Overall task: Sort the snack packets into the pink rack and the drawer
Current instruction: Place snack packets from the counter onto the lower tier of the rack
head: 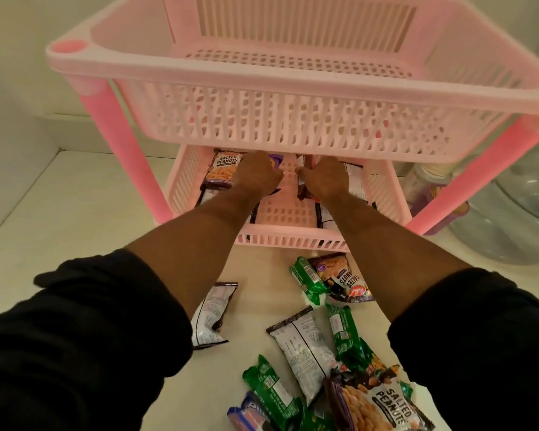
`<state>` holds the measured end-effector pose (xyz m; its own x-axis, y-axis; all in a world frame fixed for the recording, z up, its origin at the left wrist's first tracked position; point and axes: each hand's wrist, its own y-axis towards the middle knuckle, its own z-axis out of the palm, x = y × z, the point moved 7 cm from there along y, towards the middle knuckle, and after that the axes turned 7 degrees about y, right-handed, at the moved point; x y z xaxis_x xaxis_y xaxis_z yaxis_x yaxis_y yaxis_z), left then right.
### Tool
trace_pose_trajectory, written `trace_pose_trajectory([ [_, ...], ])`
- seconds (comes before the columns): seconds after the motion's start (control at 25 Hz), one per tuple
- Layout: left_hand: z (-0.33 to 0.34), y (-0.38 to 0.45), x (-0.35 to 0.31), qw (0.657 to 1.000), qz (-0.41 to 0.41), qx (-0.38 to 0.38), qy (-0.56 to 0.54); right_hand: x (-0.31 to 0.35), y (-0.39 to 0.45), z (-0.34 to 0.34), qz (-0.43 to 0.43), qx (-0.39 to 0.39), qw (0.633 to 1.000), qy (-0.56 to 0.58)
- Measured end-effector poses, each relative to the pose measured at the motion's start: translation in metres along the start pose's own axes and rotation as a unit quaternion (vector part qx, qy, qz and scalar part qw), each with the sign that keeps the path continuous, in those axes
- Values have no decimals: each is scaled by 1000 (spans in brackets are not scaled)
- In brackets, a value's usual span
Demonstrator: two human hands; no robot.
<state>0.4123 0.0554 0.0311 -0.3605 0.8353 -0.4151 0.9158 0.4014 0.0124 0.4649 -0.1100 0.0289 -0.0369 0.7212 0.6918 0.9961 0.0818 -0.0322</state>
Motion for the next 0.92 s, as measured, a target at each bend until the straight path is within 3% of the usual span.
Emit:
trace_pose_trajectory([
  [0.44, 20, 18, -7, 999, 12, 0, 48, 16, 11, 21, -77, -27, 994, -74],
  [0.92, -1, 7, -12, 998, 28, -11, 60, 20, -3, 1, -55, -18, 996, -65],
])
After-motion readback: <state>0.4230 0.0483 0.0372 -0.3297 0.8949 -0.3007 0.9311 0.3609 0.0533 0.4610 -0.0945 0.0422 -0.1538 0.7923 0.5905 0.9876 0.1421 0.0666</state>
